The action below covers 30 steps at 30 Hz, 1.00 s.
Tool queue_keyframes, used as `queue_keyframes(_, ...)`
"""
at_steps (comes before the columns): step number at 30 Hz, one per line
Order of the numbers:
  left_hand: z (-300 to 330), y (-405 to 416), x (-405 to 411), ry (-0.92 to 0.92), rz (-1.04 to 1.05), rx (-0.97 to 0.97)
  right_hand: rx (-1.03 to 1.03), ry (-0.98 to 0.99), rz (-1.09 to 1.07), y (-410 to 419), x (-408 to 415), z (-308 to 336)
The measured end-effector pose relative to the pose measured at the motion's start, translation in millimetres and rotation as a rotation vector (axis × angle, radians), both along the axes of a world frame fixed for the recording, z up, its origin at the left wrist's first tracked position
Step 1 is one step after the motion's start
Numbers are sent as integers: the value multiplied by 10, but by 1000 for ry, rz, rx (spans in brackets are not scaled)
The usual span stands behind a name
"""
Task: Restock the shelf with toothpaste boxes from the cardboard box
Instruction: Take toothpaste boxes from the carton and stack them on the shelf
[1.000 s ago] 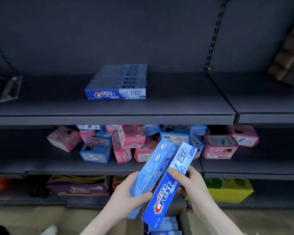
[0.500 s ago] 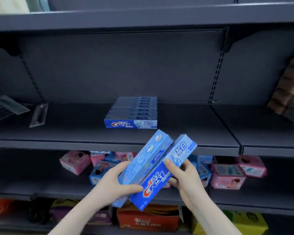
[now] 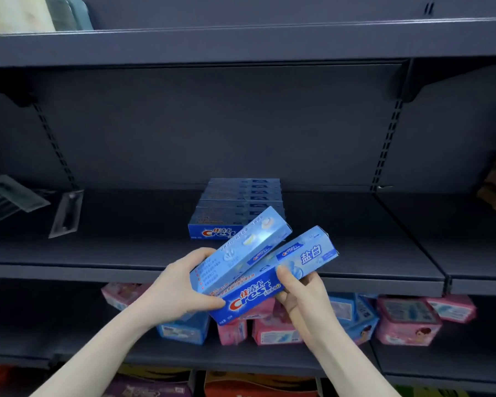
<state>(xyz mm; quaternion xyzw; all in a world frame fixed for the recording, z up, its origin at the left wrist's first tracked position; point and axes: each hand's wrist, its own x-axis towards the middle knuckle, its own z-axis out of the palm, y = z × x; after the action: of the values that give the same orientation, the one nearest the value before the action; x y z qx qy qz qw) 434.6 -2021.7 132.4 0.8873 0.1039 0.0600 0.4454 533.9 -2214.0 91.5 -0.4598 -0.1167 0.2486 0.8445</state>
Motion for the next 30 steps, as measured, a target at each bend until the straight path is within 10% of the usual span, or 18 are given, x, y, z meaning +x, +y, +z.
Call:
queue_keyframes(19,359,577,463,8,-48,549,-895,-693,-375,-44,498,-11)
queue_keyframes(30,204,672,565,-73,85,653,-1053,-832,-446,125,575,32)
